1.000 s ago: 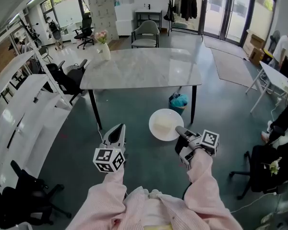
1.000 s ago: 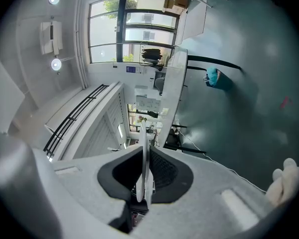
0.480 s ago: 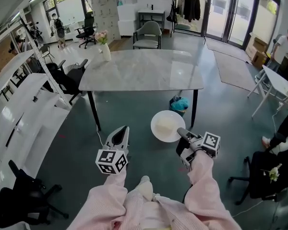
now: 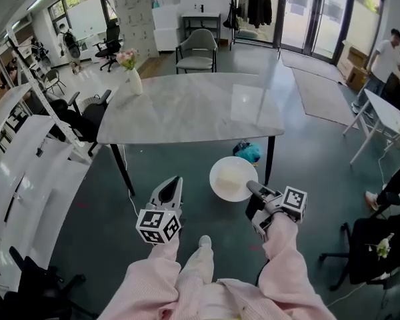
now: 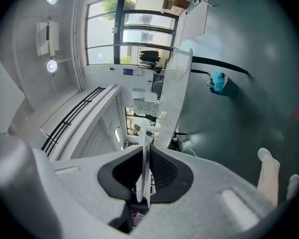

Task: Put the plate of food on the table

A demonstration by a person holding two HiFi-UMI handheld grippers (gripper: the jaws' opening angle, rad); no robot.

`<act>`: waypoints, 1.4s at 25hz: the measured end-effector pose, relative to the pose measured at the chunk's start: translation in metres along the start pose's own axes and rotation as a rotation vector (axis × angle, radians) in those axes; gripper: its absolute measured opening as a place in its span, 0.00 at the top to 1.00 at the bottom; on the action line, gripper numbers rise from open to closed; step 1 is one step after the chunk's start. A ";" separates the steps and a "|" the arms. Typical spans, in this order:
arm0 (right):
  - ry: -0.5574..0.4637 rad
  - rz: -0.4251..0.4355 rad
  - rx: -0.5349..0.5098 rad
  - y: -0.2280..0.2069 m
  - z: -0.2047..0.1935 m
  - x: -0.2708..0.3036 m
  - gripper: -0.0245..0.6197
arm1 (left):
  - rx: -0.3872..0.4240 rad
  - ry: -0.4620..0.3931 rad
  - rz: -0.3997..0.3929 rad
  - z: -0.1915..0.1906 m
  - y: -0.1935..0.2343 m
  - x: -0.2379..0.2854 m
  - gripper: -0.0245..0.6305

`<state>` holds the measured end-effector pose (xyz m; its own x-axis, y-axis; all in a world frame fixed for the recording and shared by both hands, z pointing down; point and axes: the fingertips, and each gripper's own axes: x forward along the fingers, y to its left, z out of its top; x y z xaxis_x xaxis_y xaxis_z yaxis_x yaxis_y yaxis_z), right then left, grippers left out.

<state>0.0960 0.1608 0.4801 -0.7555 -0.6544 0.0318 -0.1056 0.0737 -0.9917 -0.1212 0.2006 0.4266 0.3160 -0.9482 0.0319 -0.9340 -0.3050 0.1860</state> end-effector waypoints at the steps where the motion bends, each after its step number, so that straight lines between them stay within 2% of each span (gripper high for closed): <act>1: -0.002 -0.003 0.002 -0.002 0.008 0.009 0.92 | 0.001 0.003 -0.006 0.002 0.005 0.012 0.97; 12: -0.041 -0.024 0.026 -0.007 0.084 0.114 0.92 | -0.014 0.031 -0.048 0.024 0.073 0.133 0.97; 21: -0.079 -0.025 0.042 -0.015 0.121 0.156 0.92 | -0.029 0.056 -0.095 0.020 0.096 0.194 0.97; 35: -0.069 -0.044 0.061 -0.046 0.183 0.227 0.92 | -0.061 0.100 -0.059 -0.003 0.145 0.273 0.97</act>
<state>0.0473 -0.1287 0.5100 -0.7044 -0.7065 0.0690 -0.0968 -0.0007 -0.9953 -0.1696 -0.1019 0.4650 0.3877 -0.9144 0.1163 -0.9025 -0.3508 0.2499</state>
